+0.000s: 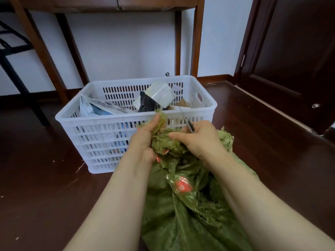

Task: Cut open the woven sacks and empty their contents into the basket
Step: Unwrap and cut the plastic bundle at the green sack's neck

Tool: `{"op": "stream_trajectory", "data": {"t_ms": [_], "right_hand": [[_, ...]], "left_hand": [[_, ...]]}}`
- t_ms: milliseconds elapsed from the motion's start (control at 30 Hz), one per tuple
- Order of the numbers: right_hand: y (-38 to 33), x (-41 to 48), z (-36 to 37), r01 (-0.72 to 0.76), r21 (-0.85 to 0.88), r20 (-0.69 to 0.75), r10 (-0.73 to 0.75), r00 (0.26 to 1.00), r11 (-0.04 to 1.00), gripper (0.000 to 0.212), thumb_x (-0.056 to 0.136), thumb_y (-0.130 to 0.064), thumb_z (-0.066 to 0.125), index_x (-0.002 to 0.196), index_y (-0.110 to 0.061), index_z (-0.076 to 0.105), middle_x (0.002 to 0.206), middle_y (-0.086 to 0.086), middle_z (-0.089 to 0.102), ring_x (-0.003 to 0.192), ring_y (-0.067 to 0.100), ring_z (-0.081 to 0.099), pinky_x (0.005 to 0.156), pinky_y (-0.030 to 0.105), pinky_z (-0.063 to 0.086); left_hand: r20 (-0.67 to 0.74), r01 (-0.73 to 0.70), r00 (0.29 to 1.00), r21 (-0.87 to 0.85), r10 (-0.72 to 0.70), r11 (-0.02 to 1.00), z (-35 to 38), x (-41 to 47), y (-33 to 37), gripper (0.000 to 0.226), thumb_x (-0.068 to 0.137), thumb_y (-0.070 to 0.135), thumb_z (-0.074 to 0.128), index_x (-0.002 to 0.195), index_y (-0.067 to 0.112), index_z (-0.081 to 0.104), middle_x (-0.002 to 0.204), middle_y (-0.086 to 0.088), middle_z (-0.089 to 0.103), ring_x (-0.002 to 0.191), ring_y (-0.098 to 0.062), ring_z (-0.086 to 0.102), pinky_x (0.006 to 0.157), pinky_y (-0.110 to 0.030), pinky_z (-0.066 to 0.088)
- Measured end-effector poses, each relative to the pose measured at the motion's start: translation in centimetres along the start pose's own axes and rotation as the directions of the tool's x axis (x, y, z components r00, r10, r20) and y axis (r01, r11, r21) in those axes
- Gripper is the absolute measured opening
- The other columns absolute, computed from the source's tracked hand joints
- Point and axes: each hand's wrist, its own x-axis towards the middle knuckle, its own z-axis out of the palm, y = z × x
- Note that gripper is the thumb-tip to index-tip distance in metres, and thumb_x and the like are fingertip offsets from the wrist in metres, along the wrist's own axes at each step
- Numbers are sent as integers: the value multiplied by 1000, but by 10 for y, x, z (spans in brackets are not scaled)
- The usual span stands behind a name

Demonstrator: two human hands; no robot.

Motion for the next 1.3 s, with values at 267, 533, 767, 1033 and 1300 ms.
{"op": "stream_trajectory", "data": {"t_ms": [267, 533, 767, 1033, 1300], "right_hand": [[8, -31, 28, 106, -347, 47, -95, 994, 932, 35, 83, -38, 69, 56, -27, 51, 56, -10, 55, 61, 11, 58, 59, 26, 47], [7, -36, 23, 94, -374, 87, -66, 994, 922, 30, 82, -37, 70, 60, -24, 54, 52, -7, 51, 55, 13, 52, 58, 27, 45], [-3, -38, 12, 29, -168, 39, -23, 999, 985, 24, 76, -28, 78, 62, -19, 59, 61, -2, 63, 59, 16, 60, 63, 29, 51], [-25, 1, -60, -32, 56, -218, 44, 975, 998, 25, 67, -12, 79, 88, -24, 72, 78, 4, 73, 67, 24, 70, 65, 43, 59], [-82, -22, -113, -39, -341, -425, -117, 897, 939, 84, 89, -48, 58, 153, -21, 11, 143, 3, 45, 125, 27, 47, 78, 34, 37]], "left_hand": [[-297, 126, 938, -193, -181, 973, -25, 5, -19, 26, 98, 28, 51, 108, 7, 62, 72, -19, 67, 58, -34, 65, 51, -46, 50], [-271, 124, 945, -213, -181, 969, -32, 9, -19, 38, 102, 21, 38, 87, -7, 60, 90, -25, 64, 92, -32, 60, 76, -50, 44], [-334, 87, 933, -154, -135, 984, -27, 5, -14, 30, 92, 21, 61, 110, -3, 58, 96, -27, 65, 100, -39, 65, 70, -51, 53], [20, -202, 974, 533, 226, 822, 51, -35, 45, 66, 62, 47, 77, 112, 6, 63, 92, -9, 75, 75, -19, 72, 62, -32, 57], [-68, -216, 958, 464, 278, 859, 93, -47, 55, 23, 86, 15, 67, 105, 4, 64, 85, -8, 62, 61, -15, 56, 52, -24, 49]]}}
